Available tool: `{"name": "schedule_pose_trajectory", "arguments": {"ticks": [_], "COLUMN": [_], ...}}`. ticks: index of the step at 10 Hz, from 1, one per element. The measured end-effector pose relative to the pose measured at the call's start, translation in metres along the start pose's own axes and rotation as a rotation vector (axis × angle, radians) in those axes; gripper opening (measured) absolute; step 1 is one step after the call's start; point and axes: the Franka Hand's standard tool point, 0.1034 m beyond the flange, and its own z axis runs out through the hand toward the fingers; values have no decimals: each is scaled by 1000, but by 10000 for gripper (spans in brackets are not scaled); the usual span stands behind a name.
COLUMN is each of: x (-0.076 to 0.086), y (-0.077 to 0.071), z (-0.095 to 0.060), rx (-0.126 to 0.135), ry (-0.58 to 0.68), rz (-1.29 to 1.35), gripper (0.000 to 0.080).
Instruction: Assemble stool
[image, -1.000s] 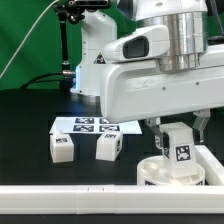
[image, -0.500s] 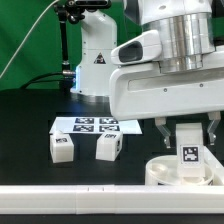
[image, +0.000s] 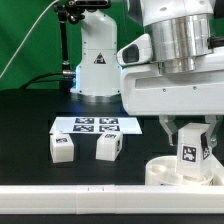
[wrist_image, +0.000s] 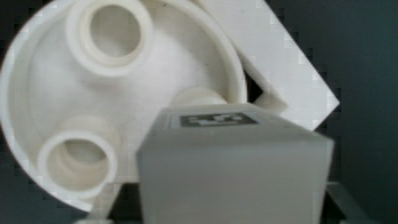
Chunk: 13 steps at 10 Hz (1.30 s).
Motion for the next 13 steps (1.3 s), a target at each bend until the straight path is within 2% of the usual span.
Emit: {"name": "schedule_pose_trajectory", "arguments": {"ticks": [4,7,8,9,10,11,12,13], "x": [-8,-9,-10,-10,-9,-10,-10,-8], "y": [-3,-4,-4,-4,-6,-11,-15,-21], "z": [3,3,3,3,0,-5,-12,-20], "rx": [1,11,11,11,10,15,14,25], "ry": [-6,-25,-25,-25,-30,-31,-31,-31], "rz": [354,453,439,418,339,327,206,65], "gripper": [340,340,441,582,629,644,644,648]}}
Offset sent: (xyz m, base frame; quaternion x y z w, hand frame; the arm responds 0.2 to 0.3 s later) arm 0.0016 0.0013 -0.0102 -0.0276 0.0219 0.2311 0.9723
